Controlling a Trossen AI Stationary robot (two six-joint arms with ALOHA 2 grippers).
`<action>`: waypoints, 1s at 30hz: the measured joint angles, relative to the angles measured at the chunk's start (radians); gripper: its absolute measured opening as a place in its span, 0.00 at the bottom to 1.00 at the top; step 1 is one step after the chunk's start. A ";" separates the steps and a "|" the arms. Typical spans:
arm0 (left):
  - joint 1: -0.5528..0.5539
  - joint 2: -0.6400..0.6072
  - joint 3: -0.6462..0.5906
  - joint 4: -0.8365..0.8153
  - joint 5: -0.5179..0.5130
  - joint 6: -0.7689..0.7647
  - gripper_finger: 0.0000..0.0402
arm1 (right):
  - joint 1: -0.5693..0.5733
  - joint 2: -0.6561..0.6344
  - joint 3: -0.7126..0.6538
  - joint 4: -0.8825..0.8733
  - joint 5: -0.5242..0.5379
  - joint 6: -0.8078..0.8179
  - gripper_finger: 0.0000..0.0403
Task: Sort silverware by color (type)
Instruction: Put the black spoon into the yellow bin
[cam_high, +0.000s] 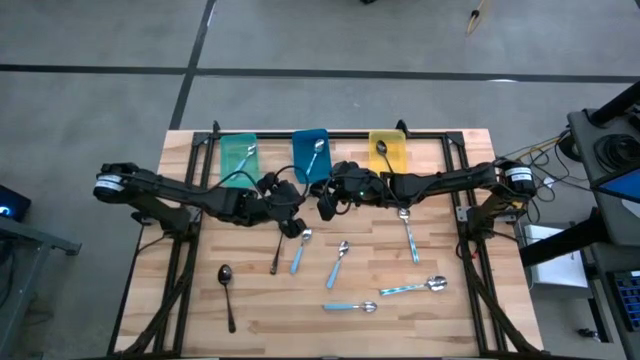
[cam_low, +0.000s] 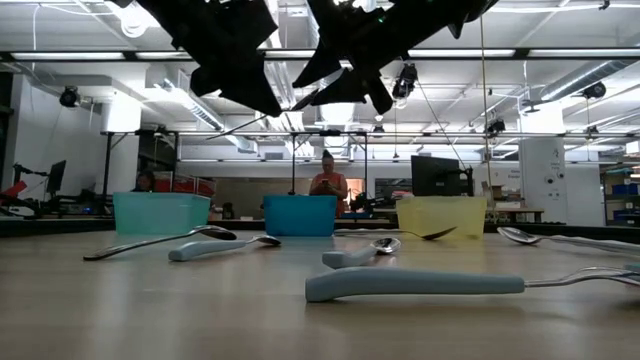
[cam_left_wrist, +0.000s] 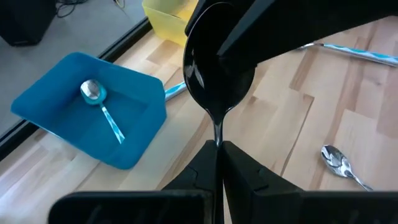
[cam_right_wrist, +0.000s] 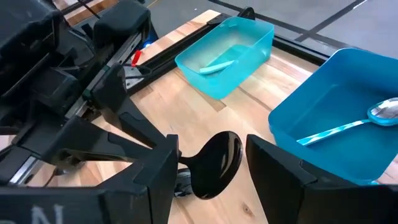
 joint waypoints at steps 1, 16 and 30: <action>0.000 0.000 0.000 0.003 -0.003 0.000 0.00 | 0.000 0.000 0.000 0.000 0.001 -0.006 0.44; 0.000 0.000 0.000 0.137 -0.028 0.040 0.00 | 0.000 0.000 -0.001 0.039 0.011 -0.064 0.37; 0.000 0.001 0.000 0.133 -0.051 0.046 0.00 | 0.001 0.000 0.000 0.047 0.029 -0.127 0.04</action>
